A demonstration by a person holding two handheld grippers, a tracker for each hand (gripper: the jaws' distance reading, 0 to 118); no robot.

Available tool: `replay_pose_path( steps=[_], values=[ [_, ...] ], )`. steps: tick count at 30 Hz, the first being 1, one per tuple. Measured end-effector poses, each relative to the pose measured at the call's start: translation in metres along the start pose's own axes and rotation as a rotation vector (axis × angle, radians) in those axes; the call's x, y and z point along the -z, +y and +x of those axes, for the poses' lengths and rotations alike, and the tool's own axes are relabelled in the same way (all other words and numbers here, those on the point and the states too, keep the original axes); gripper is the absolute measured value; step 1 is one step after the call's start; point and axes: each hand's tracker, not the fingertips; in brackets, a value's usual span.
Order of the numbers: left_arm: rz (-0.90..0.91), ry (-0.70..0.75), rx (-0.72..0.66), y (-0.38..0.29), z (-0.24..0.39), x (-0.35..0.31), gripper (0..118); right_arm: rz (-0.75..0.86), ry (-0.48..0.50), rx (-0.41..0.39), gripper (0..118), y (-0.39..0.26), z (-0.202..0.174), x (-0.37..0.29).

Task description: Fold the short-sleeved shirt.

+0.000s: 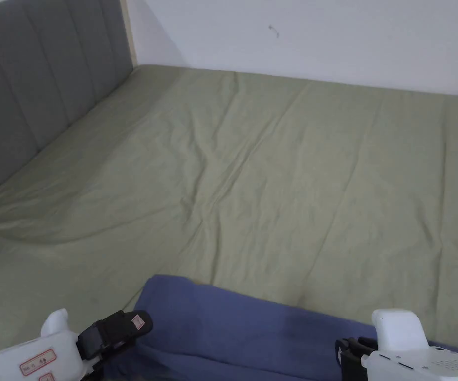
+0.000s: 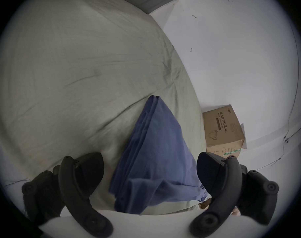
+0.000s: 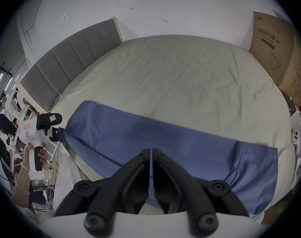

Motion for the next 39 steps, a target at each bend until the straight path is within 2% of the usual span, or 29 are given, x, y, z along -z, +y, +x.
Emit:
replay_pose_path(
  steps=[2,3,4,6,8,10,14,18,23,26,29,31,34,35,36,38,39],
  values=[
    [-0.002,-0.040,-0.063,0.002,-0.001,0.004,111,-0.008,-0.008,0.009,4,-0.002,0.001,0.000],
    [-0.011,-0.053,-0.058,0.007,-0.004,0.004,107,-0.013,-0.009,0.014,4,-0.002,0.004,0.001],
    [-0.014,-0.054,-0.055,0.008,-0.002,0.007,95,-0.017,-0.016,0.020,4,-0.004,0.005,0.002],
    [-0.014,-0.023,-0.039,0.006,0.002,0.016,9,-0.028,-0.023,0.030,4,-0.007,0.007,0.003],
    [-0.089,0.040,-0.078,0.000,-0.006,0.042,9,-0.038,-0.028,0.047,4,-0.010,0.011,0.004],
    [-0.099,-0.039,-0.095,0.000,-0.005,0.046,9,-0.053,-0.032,0.057,4,-0.013,0.015,0.003],
    [-0.080,0.129,0.049,0.013,0.019,0.029,9,-0.039,-0.057,0.090,4,-0.018,0.033,-0.011],
    [-0.048,0.129,0.195,0.015,0.072,0.008,9,-0.010,-0.074,0.171,4,-0.020,0.056,-0.026],
    [-0.029,0.163,0.549,-0.018,0.189,0.015,9,0.043,-0.107,0.217,4,-0.028,0.082,-0.053],
    [-0.102,0.089,0.753,-0.060,0.249,0.041,9,0.077,-0.140,0.252,4,-0.036,0.100,-0.070],
    [-0.201,0.003,0.896,-0.111,0.283,0.080,9,0.098,-0.152,0.316,4,-0.047,0.120,-0.085],
    [-0.304,0.004,0.954,-0.145,0.294,0.108,9,0.107,-0.169,0.350,4,-0.056,0.133,-0.093],
    [-0.418,-0.025,1.007,-0.189,0.297,0.148,10,0.115,-0.206,0.413,4,-0.072,0.153,-0.103],
    [-0.435,-0.011,1.014,-0.200,0.296,0.162,19,0.116,-0.216,0.439,4,-0.078,0.160,-0.106],
    [-0.468,0.034,1.031,-0.210,0.295,0.172,41,0.117,-0.224,0.466,4,-0.083,0.166,-0.109],
    [-0.553,0.014,1.023,-0.223,0.287,0.186,107,0.119,-0.234,0.510,4,-0.093,0.176,-0.114],
    [-0.593,0.015,1.022,-0.226,0.283,0.194,113,0.121,-0.238,0.523,4,-0.097,0.180,-0.116]
  ],
)
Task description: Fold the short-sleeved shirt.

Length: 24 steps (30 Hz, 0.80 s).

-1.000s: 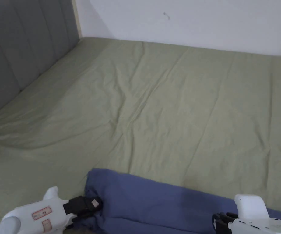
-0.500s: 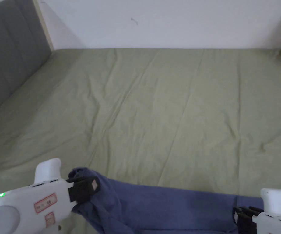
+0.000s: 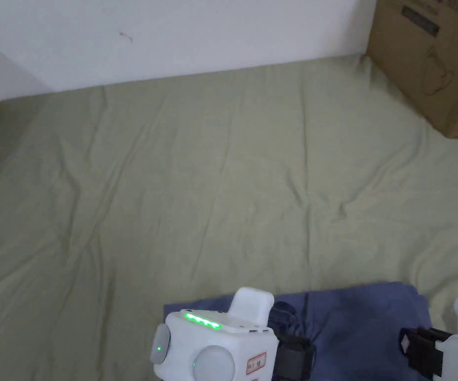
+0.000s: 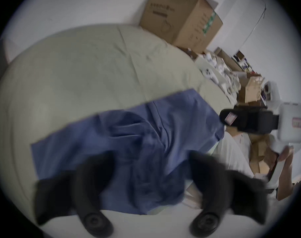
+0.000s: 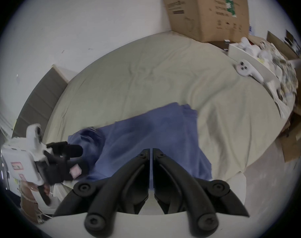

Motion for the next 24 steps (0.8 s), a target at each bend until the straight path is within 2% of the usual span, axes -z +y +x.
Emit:
replay_pose_path(
  steps=[2,3,5,7,8,10,11,13,14,18,24],
  values=[
    [-0.003,0.058,-0.071,-0.006,-0.001,0.001,100,0.002,-0.025,0.025,4,-0.003,0.010,-0.002],
    [0.006,0.076,-0.105,-0.007,-0.002,-0.005,96,0.000,-0.029,0.033,4,-0.005,0.014,-0.004],
    [0.056,0.045,-0.184,-0.003,-0.013,-0.029,96,-0.001,-0.035,0.047,4,-0.007,0.019,-0.008],
    [0.167,-0.051,-0.247,-0.005,-0.019,-0.062,93,-0.002,-0.038,0.053,4,-0.008,0.019,-0.012],
    [0.214,-0.096,-0.275,-0.003,-0.030,-0.075,80,0.001,-0.033,0.052,4,-0.008,0.019,-0.015],
    [0.260,-0.118,-0.342,-0.006,-0.040,-0.095,66,0.011,-0.025,0.045,4,-0.006,0.010,-0.019],
    [0.278,-0.097,-0.347,-0.008,-0.043,-0.100,66,0.017,-0.021,0.040,4,-0.006,0.006,-0.020],
    [0.263,0.019,-0.342,-0.008,-0.054,-0.089,1,0.026,-0.013,0.035,4,-0.005,0.002,-0.020],
    [0.224,0.062,-0.341,-0.011,-0.058,-0.084,1,0.029,-0.005,0.034,4,-0.003,-0.003,-0.020],
    [0.130,-0.075,-0.405,-0.022,-0.059,-0.043,1,0.024,0.012,0.028,4,-0.004,-0.010,-0.020],
    [0.007,-0.188,-0.292,-0.024,-0.015,-0.001,1,0.008,0.001,0.025,4,-0.006,-0.009,-0.020]
  ],
)
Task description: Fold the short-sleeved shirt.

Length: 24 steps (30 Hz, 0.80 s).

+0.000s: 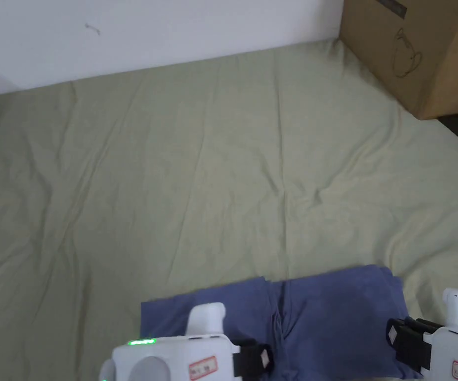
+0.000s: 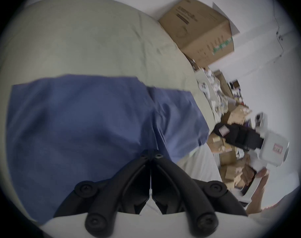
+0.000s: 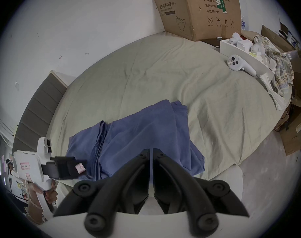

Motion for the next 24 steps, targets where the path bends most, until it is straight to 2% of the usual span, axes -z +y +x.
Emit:
replay_pose_path(
  steps=[3,7,11,12,13,14,15,16,17,18,19,22,24],
  values=[
    [-0.050,0.019,0.088,-0.002,0.017,0.018,1,-0.007,-0.015,-0.003,4,0.000,0.003,0.001],
    [-0.081,-0.062,0.091,-0.007,0.026,0.020,1,-0.013,-0.023,-0.009,4,0.000,0.003,0.000],
    [-0.013,-0.075,0.085,-0.009,0.018,-0.011,1,-0.018,-0.028,-0.025,4,0.002,-0.002,-0.001],
    [0.026,-0.083,0.054,-0.009,0.009,-0.025,7,-0.018,-0.028,-0.028,4,0.003,-0.004,-0.001],
    [0.058,-0.093,0.017,-0.009,-0.001,-0.039,21,-0.020,-0.026,-0.034,4,0.004,-0.006,-0.001],
    [0.095,-0.111,-0.039,-0.009,-0.013,-0.055,52,-0.018,-0.026,-0.040,4,0.005,-0.008,-0.001],
    [0.130,-0.119,-0.091,-0.010,-0.027,-0.070,66,-0.018,-0.026,-0.047,4,0.005,-0.011,-0.001],
    [0.163,-0.131,-0.142,-0.010,-0.043,-0.086,73,-0.019,-0.026,-0.054,4,0.006,-0.013,0.000],
    [0.200,-0.138,-0.186,-0.013,-0.058,-0.101,73,-0.022,-0.025,-0.059,4,0.007,-0.016,0.002],
    [0.247,-0.138,-0.225,-0.018,-0.072,-0.114,87,-0.026,-0.023,-0.064,4,0.007,-0.019,0.003],
    [0.279,-0.132,-0.256,-0.022,-0.085,-0.124,97,-0.030,-0.021,-0.067,4,0.007,-0.021,0.005],
    [0.331,-0.080,-0.370,-0.033,-0.129,-0.143,99,-0.047,-0.016,-0.089,4,0.007,-0.031,0.010],
    [0.317,-0.108,-0.444,-0.041,-0.155,-0.142,99,-0.058,-0.009,-0.113,4,0.006,-0.038,0.013]
  ],
)
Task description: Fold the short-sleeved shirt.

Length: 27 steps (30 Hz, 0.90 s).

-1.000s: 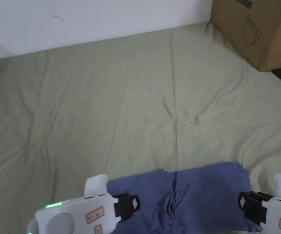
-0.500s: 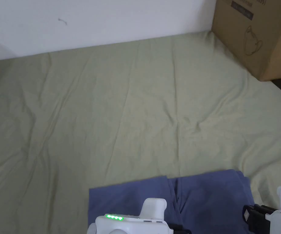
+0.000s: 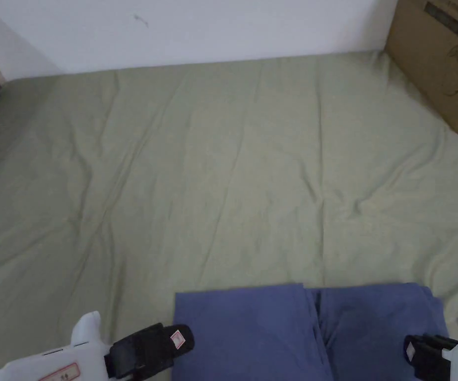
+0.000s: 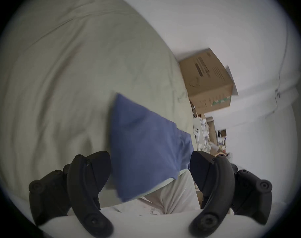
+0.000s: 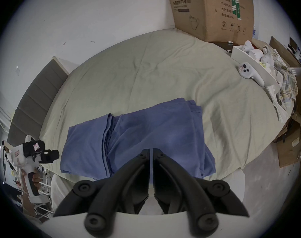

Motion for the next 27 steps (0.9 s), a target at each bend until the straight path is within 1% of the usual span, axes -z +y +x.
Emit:
replay_pose_path(
  steps=[3,4,6,7,8,9,10,11,12,13,14,17,21,23,25,27],
  values=[
    [-0.072,0.031,-0.096,0.001,-0.027,0.012,99,-0.016,0.005,-0.027,4,0.001,-0.010,0.003],
    [-0.109,0.012,-0.110,-0.002,-0.034,0.020,97,-0.016,0.006,-0.034,4,0.001,-0.013,0.003],
    [-0.061,-0.135,-0.144,-0.004,-0.038,0.028,97,-0.016,0.006,-0.046,4,0.002,-0.018,0.003],
    [-0.068,-0.216,-0.201,-0.004,-0.041,0.035,96,-0.013,0.004,-0.050,4,0.002,-0.020,0.003],
    [-0.095,-0.282,-0.281,-0.009,-0.045,0.045,84,-0.013,0.004,-0.054,4,0.003,-0.022,0.003],
    [-0.148,-0.285,-0.333,-0.010,-0.048,0.057,56,-0.016,0.003,-0.056,4,0.004,-0.023,0.004],
    [-0.164,-0.249,-0.329,-0.012,-0.050,0.066,13,-0.018,0.000,-0.058,4,0.004,-0.024,0.005],
    [-0.171,-0.083,-0.241,-0.012,-0.047,0.073,9,-0.022,-0.004,-0.061,4,0.005,-0.025,0.006],
    [-0.174,0.001,-0.193,-0.015,-0.043,0.075,9,-0.030,-0.010,-0.067,4,0.006,-0.026,0.006],
    [-0.163,-0.150,-0.208,-0.012,-0.044,0.070,9,-0.030,-0.012,-0.074,4,0.006,-0.028,0.005],
    [-0.171,-0.175,-0.248,-0.007,-0.044,0.064,9,-0.024,-0.011,-0.082,4,0.005,-0.028,0.003],
    [-0.178,-0.168,-0.207,-0.001,-0.050,0.054,9,-0.027,-0.011,-0.085,4,0.008,-0.030,0.004],
    [-0.160,-0.146,-0.177,0.006,-0.054,0.035,9,-0.028,-0.009,-0.085,4,0.010,-0.037,0.005],
    [-0.126,-0.133,-0.159,0.013,-0.059,0.014,9,-0.028,0.003,-0.104,4,0.010,-0.041,0.004],
    [-0.097,-0.100,-0.148,0.021,-0.071,-0.011,9,-0.028,0.004,-0.116,4,0.010,-0.045,0.005],
    [-0.057,-0.035,-0.136,0.029,-0.079,-0.037,9,-0.027,0.012,-0.116,4,0.009,-0.045,0.007]
  ],
)
